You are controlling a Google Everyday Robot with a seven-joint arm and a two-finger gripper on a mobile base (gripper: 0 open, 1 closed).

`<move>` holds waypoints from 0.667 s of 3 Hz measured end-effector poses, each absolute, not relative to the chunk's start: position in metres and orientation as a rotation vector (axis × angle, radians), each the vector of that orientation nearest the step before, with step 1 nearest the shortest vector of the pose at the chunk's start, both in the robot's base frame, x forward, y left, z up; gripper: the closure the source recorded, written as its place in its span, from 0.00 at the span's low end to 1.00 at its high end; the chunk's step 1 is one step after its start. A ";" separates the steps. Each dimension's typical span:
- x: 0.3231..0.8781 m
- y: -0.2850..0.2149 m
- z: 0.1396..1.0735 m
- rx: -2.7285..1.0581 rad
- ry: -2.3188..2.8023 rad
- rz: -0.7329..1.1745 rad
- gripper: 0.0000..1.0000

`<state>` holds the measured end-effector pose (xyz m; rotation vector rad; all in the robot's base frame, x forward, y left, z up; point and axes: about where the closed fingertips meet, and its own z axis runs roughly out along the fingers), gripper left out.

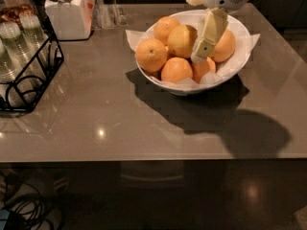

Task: Pick orange from white bowl

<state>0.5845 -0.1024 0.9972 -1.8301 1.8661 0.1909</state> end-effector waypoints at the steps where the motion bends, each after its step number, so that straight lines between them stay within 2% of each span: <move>1: 0.610 -0.092 0.980 -1.830 1.876 0.269 0.00; 2: 0.614 -0.090 0.980 -1.822 1.869 0.266 0.05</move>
Offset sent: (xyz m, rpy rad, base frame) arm 0.0227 0.0092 -0.0153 0.0284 0.0440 0.0097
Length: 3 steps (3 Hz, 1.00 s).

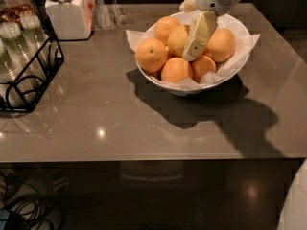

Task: Pick orange from white bowl

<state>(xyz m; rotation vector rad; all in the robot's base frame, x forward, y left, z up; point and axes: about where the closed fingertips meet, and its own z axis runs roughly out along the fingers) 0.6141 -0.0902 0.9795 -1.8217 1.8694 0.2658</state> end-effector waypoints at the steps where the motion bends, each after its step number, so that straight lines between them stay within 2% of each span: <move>1: 0.614 -0.090 0.979 -1.821 1.870 0.266 0.17; 3: 0.636 -0.095 0.963 -1.765 1.907 0.293 0.09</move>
Offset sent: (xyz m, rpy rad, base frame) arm 0.0178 -0.0113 -0.0167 0.0422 0.0303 -0.0491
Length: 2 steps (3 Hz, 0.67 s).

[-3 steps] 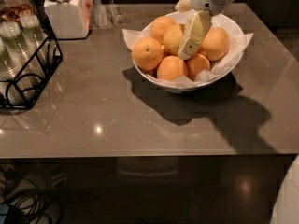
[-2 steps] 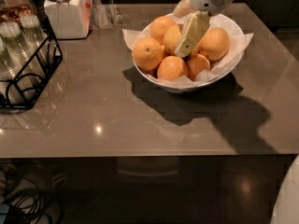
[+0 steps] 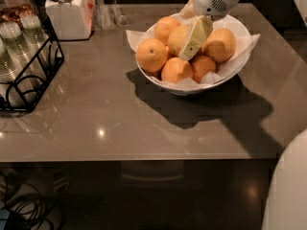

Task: Pick orange from white bowl

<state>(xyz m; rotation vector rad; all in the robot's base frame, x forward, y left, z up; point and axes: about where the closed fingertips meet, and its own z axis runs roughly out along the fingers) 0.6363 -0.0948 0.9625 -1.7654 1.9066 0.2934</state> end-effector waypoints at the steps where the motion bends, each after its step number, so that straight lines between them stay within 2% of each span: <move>1: 0.645 -0.098 0.954 -1.746 1.930 0.302 0.11; 2: 0.652 -0.100 0.941 -1.731 1.962 0.326 0.11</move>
Offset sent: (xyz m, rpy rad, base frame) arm 0.0175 -0.0146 -0.0307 0.0028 0.0820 -0.0550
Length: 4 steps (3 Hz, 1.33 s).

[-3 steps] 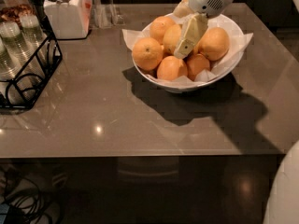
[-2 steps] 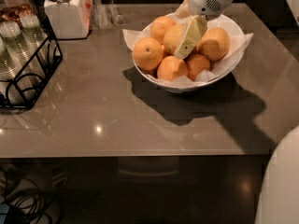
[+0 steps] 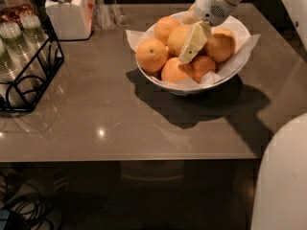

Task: Pick orange from white bowl

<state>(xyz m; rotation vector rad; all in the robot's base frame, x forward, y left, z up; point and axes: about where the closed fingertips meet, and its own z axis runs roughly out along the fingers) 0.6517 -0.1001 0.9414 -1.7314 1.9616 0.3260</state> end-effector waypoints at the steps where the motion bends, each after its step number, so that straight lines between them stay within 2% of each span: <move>1: 0.656 -0.099 0.929 -1.727 1.986 0.357 0.13; 2: 0.658 -0.097 0.926 -1.728 1.991 0.371 0.23; 4: 0.659 -0.097 0.934 -1.723 1.980 0.385 0.70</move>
Offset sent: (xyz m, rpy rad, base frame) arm 0.0068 0.0073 -0.0200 0.0099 0.0760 0.0119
